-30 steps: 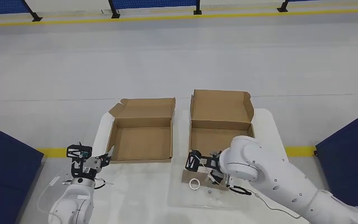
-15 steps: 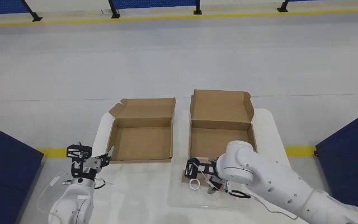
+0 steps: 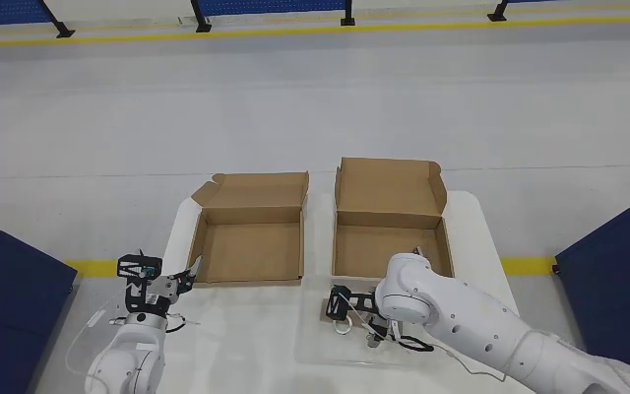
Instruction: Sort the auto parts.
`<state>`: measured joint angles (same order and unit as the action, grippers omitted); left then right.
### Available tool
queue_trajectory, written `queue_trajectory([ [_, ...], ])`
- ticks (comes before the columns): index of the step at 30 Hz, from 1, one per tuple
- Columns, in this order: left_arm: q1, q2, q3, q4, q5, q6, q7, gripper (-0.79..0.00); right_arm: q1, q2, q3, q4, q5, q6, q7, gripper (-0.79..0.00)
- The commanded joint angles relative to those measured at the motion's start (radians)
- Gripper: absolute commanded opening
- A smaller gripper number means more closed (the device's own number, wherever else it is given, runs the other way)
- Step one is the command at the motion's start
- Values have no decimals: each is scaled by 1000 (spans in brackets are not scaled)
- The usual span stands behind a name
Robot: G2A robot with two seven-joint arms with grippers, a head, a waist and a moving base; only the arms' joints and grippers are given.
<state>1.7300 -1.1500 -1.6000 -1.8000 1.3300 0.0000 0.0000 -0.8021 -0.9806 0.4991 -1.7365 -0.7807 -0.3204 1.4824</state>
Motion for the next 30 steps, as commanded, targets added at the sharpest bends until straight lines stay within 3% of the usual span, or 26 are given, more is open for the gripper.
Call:
queue_trajectory([
  [1, 0, 0, 0, 0, 0, 0, 0, 0, 0, 0, 0, 0, 1, -1, 0, 0],
  [30, 0, 0, 0, 0, 0, 0, 0, 0, -44, -11, -17, 74, -56, 15, -85, 0],
])
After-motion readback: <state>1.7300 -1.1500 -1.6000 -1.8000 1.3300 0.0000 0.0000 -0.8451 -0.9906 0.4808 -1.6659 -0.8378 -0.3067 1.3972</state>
